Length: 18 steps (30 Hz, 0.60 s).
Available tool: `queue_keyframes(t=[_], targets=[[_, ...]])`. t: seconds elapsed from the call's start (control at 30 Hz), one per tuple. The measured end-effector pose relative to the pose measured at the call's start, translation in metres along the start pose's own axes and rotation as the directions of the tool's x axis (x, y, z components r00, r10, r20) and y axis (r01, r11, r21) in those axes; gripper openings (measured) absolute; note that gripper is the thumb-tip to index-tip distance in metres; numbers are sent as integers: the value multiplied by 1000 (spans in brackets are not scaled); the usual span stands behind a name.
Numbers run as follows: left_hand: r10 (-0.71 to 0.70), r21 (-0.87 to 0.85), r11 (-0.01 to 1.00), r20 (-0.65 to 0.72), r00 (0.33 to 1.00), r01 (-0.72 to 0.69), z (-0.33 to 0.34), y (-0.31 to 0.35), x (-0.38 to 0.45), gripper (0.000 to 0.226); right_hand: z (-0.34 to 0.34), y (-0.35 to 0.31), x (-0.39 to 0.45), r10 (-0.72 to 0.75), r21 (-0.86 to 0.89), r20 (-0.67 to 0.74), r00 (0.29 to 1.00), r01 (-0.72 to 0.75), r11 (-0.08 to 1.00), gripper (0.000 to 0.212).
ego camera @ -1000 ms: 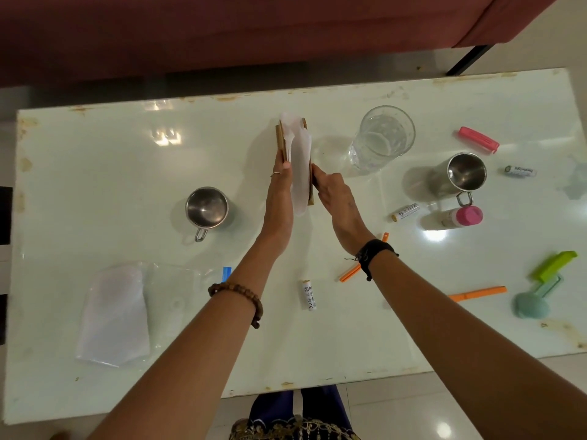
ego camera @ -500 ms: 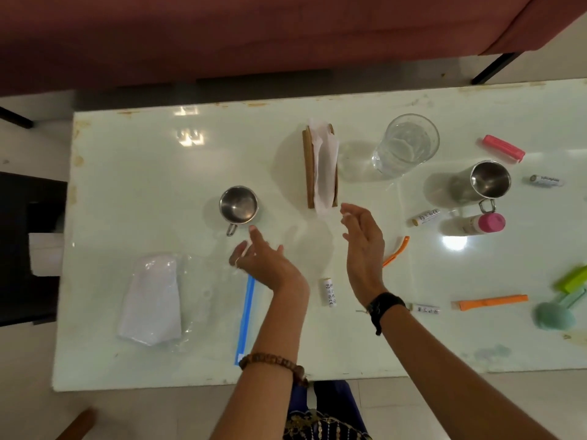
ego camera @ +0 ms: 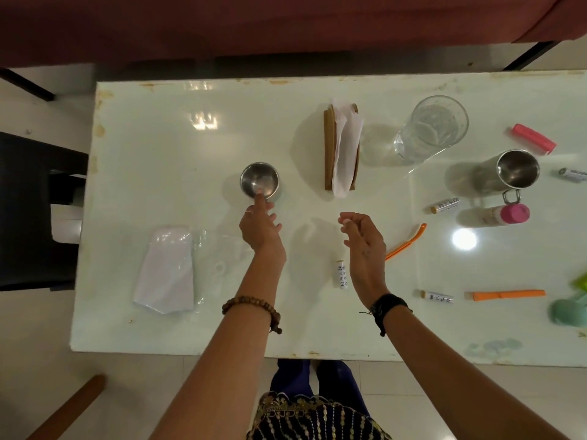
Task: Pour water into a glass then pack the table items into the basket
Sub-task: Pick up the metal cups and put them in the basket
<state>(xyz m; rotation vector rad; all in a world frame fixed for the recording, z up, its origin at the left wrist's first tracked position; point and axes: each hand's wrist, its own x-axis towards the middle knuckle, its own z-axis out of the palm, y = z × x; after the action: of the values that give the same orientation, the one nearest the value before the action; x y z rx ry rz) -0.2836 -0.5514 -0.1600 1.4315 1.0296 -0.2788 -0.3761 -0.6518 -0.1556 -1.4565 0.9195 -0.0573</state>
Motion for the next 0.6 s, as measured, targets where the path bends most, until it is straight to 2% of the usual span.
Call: queue_keyframes(t=[0.23,0.3,0.37,0.43,0.6], targets=[[-32,32,999,19,999,32,11,-10,-9,31,-2,-1,0,-6,-22,30,1000,7,1000,17],[14,95,995,16,1000,-16,11,-14,-18,30,-8,-2,1,-4,-20,17,1000,4,1000,18],[84,170,981,70,994,-95,9,-22,-36,31,-19,-3,2,1,-8,-9,1000,-1,1000,17],[87,180,977,137,987,-111,6,-33,-58,33,-34,-3,3,2,12,-47,999,-2,1000,16],[-55,170,985,308,950,2,19,-65,-110,37,-93,-3,11,-36,34,-223,974,44,998,9]])
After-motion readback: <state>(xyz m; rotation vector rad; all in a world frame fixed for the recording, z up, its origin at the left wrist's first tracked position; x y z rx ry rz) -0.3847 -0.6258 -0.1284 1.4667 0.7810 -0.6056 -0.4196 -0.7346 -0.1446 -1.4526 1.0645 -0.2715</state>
